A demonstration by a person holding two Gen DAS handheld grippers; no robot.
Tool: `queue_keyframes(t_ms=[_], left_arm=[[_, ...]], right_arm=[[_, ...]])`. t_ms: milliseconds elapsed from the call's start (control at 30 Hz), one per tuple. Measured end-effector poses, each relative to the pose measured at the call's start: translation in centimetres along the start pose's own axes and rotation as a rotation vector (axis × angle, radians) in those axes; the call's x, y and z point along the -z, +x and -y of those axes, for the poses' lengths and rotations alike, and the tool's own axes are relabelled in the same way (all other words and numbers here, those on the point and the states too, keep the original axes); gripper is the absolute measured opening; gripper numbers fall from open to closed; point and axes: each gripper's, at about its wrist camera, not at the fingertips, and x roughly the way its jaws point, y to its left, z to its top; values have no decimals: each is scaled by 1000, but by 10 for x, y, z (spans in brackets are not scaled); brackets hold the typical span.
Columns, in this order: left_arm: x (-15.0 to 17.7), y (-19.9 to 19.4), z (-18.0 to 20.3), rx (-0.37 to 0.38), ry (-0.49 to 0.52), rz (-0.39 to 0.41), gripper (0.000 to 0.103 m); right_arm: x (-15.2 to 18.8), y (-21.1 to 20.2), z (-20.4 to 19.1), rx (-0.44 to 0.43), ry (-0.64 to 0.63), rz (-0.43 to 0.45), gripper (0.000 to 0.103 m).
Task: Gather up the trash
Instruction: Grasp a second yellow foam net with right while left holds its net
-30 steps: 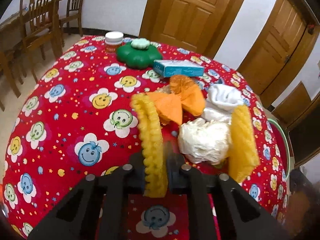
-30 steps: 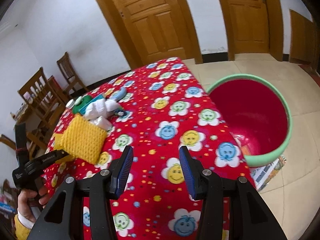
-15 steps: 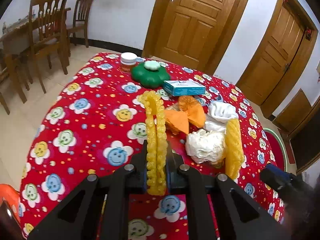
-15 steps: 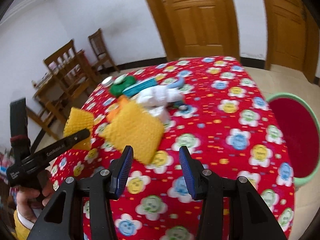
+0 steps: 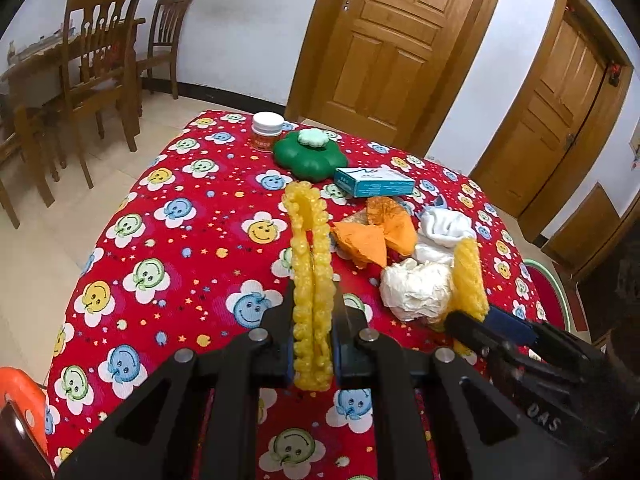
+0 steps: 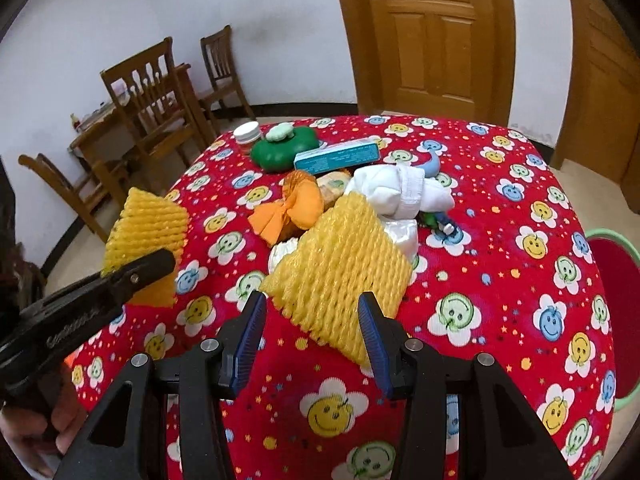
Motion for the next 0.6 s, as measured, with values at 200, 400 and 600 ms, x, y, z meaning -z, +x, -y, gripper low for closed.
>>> queue_keyframes(t_ms=[200,400,600], left_arm=[[1,-3,13,27,24,3,12],[2,-8,25,54,36,-1,12],[3,-15,39,74,57,7,12]], right_arm=[[1,-13,11,5,18,46,13],[4,-38,24,-6,46,104,12],[10,-60,38,-17,90,145,12]])
